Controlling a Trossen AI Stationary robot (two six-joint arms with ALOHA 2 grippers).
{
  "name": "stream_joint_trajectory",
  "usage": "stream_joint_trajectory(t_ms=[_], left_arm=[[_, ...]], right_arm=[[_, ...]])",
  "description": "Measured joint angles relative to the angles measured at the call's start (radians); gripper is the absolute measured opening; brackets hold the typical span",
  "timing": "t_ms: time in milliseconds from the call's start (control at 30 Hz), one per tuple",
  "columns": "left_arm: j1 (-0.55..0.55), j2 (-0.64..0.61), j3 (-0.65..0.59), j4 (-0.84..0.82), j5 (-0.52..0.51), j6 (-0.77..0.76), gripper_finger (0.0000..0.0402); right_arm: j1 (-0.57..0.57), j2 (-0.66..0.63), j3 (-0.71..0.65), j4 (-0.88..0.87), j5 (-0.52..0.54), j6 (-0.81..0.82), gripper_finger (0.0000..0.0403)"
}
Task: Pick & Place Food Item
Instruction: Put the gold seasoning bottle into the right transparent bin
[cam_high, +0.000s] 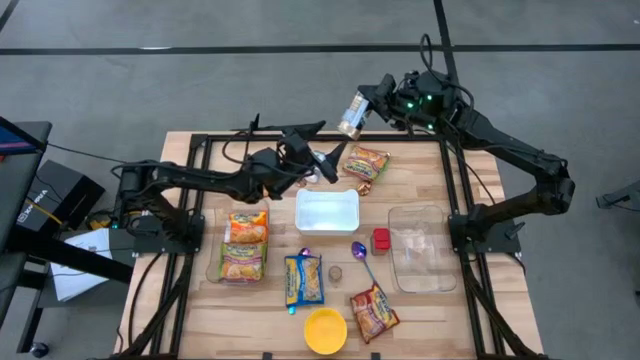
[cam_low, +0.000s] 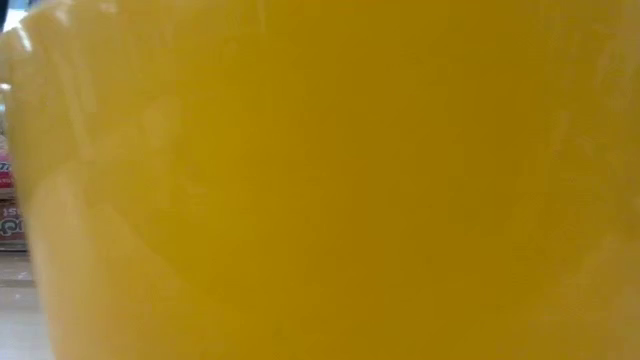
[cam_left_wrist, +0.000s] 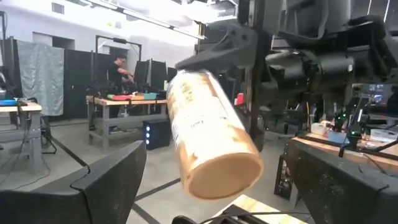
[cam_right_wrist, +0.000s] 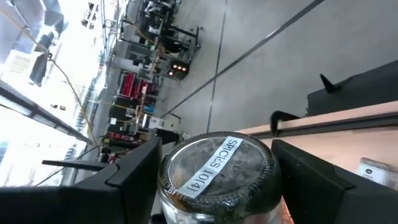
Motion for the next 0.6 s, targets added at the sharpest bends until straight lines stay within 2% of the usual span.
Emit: stream_joint_trajectory(t_ms=[133,267,600], left_arm=[[0.014,0.001,-0.001,-0.003,0.054,-0.032,0.0376],[0.029,0.001,-0.001,-0.015,0.057,-0.053,0.0379],[0.066,0.000,-0.001,-0.057,0.136,-0.135,0.0380]], right_arm=[[0.001,0.002,0.000,0.035,-0.025,0.001,0.0268],[0.008,0.017,0.000,0.037,-0.049,0.002,0.0268],[0.026,0.018,0.000,0.041,-0.045,0.000,0.0268]])
